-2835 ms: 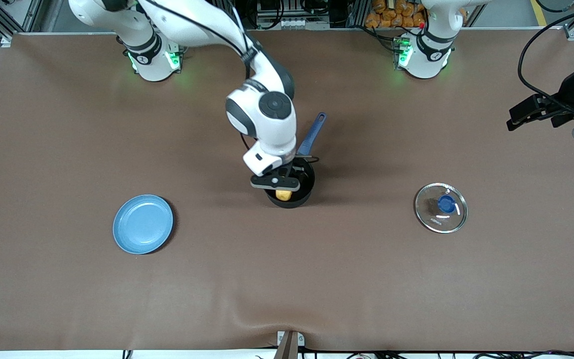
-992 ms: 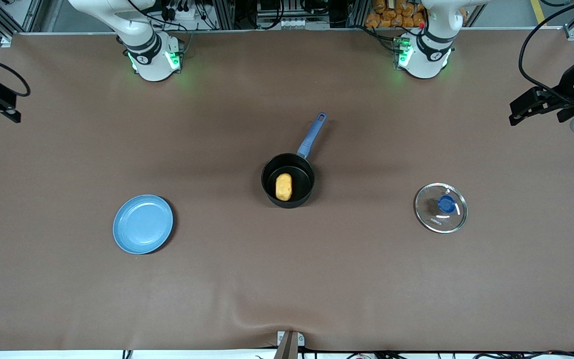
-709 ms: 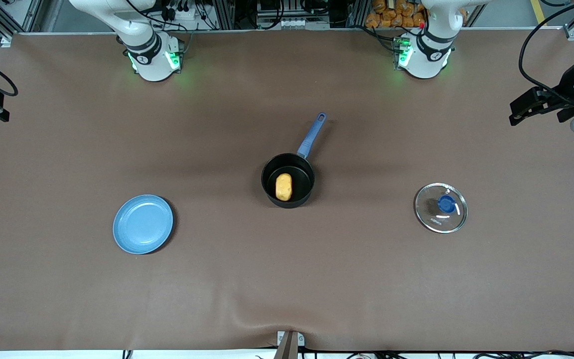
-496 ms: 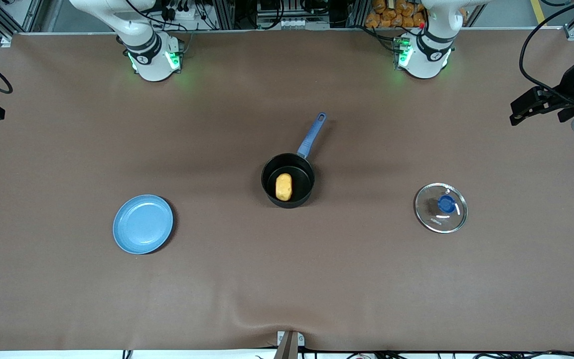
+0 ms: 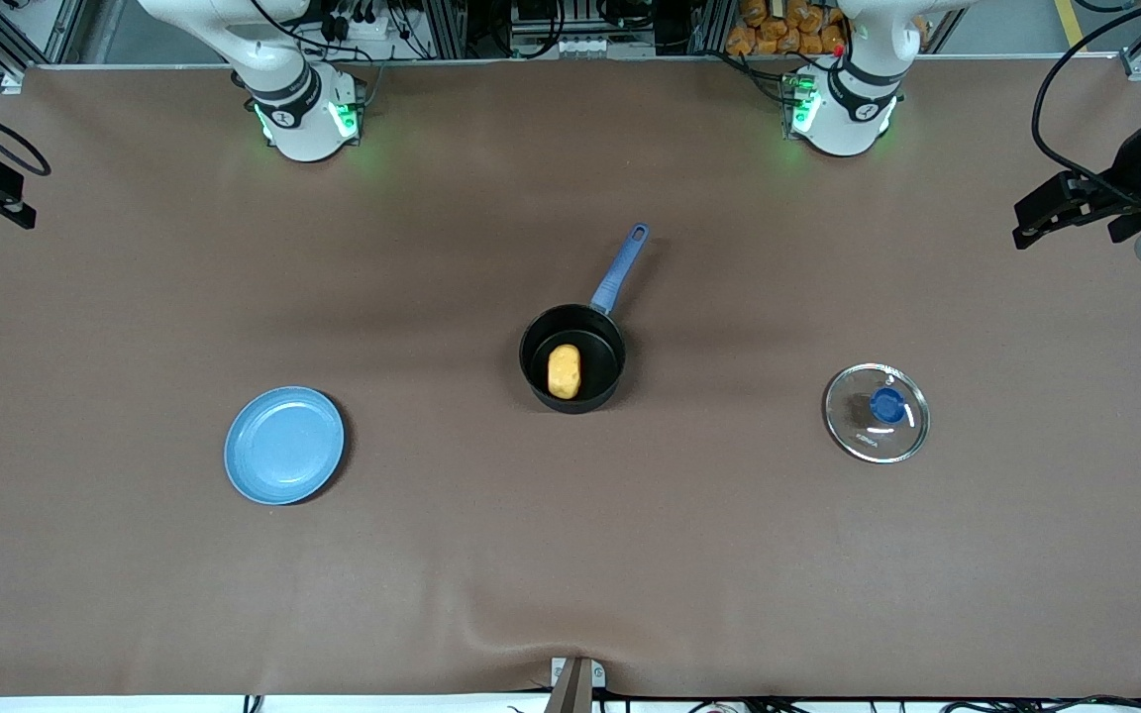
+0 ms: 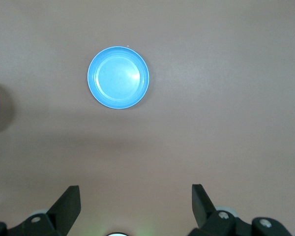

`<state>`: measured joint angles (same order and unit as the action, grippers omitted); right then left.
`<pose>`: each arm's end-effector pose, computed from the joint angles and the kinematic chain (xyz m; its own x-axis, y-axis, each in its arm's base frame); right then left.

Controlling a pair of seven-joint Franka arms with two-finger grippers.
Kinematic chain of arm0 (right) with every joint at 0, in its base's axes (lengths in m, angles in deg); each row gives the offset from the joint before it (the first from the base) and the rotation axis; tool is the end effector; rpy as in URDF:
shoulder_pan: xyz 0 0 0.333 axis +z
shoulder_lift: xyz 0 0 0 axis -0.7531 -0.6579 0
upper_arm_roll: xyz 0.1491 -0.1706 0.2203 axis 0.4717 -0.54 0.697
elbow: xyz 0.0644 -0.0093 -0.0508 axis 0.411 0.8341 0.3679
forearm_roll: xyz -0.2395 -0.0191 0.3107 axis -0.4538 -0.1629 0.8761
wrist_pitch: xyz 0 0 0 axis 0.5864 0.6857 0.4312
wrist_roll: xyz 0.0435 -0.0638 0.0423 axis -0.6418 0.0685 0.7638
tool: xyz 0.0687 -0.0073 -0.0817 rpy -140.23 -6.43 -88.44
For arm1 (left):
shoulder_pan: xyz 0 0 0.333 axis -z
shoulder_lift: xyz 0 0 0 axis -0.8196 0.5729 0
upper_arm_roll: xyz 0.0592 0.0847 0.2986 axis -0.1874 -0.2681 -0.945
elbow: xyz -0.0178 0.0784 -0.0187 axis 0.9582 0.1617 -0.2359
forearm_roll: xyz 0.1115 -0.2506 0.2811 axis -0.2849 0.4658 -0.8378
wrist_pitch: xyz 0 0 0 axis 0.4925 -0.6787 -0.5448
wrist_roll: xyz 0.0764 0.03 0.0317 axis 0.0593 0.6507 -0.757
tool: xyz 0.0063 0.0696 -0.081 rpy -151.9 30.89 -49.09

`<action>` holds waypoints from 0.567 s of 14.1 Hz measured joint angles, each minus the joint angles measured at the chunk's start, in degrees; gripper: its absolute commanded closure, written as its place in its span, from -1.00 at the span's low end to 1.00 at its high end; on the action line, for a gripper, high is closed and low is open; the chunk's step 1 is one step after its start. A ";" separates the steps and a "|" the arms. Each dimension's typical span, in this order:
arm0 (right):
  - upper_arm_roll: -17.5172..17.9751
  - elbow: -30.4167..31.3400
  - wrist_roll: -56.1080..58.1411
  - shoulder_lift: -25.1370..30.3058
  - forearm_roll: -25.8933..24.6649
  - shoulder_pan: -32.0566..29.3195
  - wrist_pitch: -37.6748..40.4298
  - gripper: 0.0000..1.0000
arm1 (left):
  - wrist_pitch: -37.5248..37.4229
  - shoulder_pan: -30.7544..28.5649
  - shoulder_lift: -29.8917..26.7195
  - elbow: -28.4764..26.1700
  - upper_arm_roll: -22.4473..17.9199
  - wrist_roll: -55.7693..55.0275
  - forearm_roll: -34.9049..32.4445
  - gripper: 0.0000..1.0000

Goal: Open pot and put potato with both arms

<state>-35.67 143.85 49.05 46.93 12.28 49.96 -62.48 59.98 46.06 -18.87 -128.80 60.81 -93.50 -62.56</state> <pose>0.5294 -0.0376 0.6792 0.9923 0.1224 -0.0197 0.1228 -0.9922 0.0193 0.5410 -0.0495 0.6536 0.9983 0.0482 -0.0313 0.0470 -0.9982 -0.0378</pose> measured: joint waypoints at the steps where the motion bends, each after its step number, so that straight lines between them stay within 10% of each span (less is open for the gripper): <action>1: 0.11 0.09 -0.01 0.00 0.01 0.00 -0.06 -1.00 | 0.00 0.00 0.00 0.00 0.04 0.00 0.00 -1.00; 8: 0.64 0.85 -0.07 0.00 0.02 0.01 -0.27 -1.00 | 0.00 0.05 0.00 0.00 0.30 0.00 0.00 -1.00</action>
<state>-35.03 144.71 48.98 46.93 12.30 49.96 -62.76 59.98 46.10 -18.87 -128.80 61.11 -93.50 -62.56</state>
